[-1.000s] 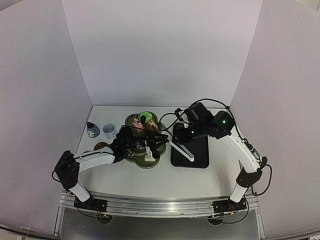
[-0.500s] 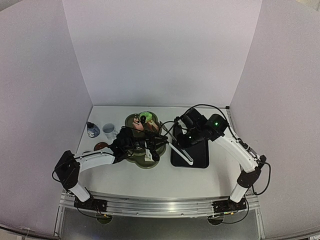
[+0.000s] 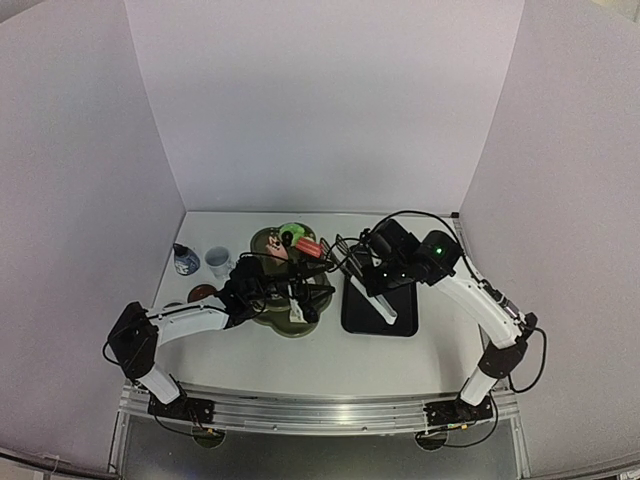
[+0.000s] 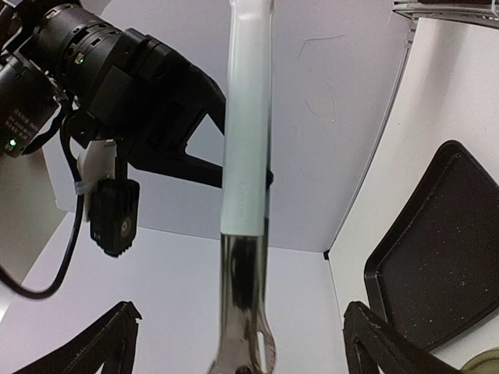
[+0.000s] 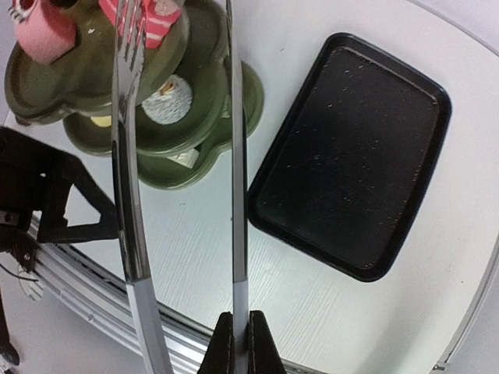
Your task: Serve the afternoon tea
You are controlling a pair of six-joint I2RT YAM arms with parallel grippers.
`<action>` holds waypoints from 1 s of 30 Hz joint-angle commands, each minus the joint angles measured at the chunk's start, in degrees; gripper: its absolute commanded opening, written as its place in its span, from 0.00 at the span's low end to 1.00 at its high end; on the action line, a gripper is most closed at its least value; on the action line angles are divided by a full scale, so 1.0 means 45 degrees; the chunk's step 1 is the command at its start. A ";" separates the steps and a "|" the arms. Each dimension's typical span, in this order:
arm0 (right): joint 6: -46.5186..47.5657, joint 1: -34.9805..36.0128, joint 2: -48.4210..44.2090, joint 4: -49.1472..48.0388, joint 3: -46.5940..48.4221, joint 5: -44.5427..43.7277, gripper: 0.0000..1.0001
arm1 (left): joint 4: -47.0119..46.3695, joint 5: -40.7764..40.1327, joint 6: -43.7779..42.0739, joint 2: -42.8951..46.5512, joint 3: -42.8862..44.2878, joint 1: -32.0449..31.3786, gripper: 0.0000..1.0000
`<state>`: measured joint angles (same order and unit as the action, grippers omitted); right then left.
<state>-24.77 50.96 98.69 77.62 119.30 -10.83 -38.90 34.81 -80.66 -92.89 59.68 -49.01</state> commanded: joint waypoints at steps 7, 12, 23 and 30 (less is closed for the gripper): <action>-0.1346 -0.0333 -0.2920 -0.1580 -0.1171 -0.5028 0.00 | -0.2001 -0.0086 0.0437 0.1459 -0.0938 0.0013 1.00; -0.1547 -0.2166 -0.3455 -0.2684 -0.3240 -0.4637 0.00 | -0.1833 -0.1217 0.1620 0.2373 -0.1032 0.0013 1.00; -0.0754 -0.5202 -0.2145 -0.8906 -0.9697 -0.0815 0.00 | 0.2998 -0.6523 0.6232 0.4863 0.0569 0.0746 1.00; -0.0829 -0.5360 -0.0009 -1.0592 -1.0541 0.0489 0.00 | 0.7140 -0.8589 1.0341 0.6605 0.1276 0.3454 0.98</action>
<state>-28.34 27.20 94.49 38.70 72.29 -13.43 -19.99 5.31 -48.36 -68.22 61.96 -39.94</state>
